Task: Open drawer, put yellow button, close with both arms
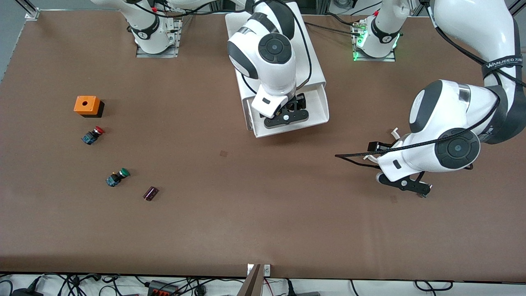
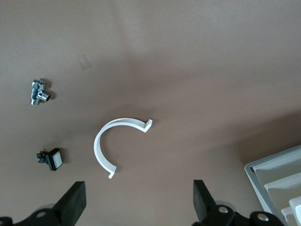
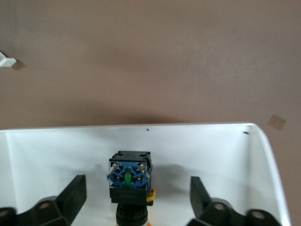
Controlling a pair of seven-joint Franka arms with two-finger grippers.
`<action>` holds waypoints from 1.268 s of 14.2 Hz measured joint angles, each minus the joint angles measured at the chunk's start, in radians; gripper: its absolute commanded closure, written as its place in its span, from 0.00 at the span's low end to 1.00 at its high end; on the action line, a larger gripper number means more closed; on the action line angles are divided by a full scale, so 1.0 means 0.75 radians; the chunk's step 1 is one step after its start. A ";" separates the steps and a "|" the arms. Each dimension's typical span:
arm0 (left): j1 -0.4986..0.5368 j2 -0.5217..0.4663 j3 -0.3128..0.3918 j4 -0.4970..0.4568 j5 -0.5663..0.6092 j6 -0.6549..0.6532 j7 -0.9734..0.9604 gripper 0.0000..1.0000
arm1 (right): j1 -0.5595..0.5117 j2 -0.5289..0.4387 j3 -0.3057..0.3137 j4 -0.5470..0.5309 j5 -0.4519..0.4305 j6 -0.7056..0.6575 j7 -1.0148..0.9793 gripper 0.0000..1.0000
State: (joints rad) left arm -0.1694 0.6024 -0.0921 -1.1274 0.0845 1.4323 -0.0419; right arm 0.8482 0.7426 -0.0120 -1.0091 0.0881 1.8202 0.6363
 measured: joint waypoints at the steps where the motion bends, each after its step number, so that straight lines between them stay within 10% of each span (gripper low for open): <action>1: 0.000 0.000 -0.001 0.000 -0.009 0.001 -0.037 0.00 | -0.012 -0.010 -0.007 0.024 0.000 -0.033 0.007 0.00; 18: -0.372 0.028 -0.021 -0.167 -0.106 0.459 -0.795 0.00 | -0.927 -0.206 -0.024 -0.074 -0.117 -0.396 -0.634 0.00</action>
State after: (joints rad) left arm -0.4482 0.6230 -0.1078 -1.2528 0.0049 1.7769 -0.6378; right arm 0.1528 0.5878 -0.0299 -1.0643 0.0001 1.5230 0.1605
